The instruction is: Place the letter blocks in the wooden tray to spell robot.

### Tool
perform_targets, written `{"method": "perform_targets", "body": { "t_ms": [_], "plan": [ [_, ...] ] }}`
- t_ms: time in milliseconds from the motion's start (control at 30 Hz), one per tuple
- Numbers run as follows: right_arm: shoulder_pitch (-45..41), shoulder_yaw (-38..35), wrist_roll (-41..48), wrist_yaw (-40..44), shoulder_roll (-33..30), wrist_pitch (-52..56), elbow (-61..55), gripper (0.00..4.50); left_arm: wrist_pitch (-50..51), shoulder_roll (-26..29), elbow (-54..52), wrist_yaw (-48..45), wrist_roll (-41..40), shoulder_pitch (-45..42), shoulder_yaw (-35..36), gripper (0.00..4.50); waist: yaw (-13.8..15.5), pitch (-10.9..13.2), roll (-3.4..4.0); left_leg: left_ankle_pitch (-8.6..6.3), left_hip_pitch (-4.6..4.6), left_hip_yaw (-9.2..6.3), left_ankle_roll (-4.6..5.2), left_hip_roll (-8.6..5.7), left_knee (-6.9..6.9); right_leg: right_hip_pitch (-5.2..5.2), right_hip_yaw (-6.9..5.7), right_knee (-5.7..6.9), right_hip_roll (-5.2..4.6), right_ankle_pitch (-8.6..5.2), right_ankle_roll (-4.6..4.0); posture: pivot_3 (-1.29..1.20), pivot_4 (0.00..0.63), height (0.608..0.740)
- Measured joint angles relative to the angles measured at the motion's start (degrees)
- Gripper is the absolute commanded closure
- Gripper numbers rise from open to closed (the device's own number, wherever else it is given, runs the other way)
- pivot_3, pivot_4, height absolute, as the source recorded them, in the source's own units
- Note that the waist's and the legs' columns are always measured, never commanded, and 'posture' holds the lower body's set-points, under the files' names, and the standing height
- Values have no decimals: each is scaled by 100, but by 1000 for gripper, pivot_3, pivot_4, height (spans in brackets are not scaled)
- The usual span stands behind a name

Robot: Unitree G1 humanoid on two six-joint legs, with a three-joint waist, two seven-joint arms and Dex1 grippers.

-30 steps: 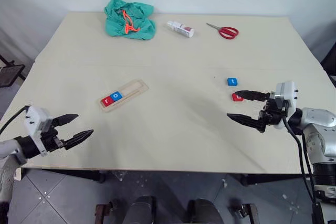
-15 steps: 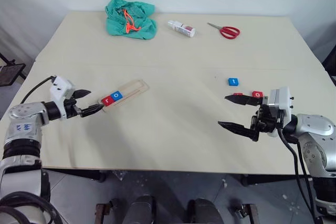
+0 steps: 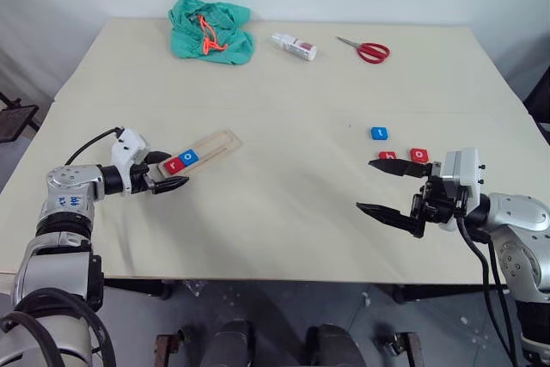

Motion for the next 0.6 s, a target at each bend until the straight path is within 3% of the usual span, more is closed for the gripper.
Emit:
{"method": "perform_targets", "body": {
  "t_ms": [433,600],
  "plan": [
    [33,-7,-1,-74,-24,0,-6,42,45,-32,245,360,289,-254,-183,0,1,-2,3,0,13,-3,0,3,21,2,7,36,-2,0,0,0,150,740],
    [-64,-7,-11,-81,-31,0,-6,0,-6,-44,244,342,351,-279,-238,1093,1,-7,11,0,17,-2,0,5,24,2,10,39,-1,0,0,0,150,740]
  ]
}}
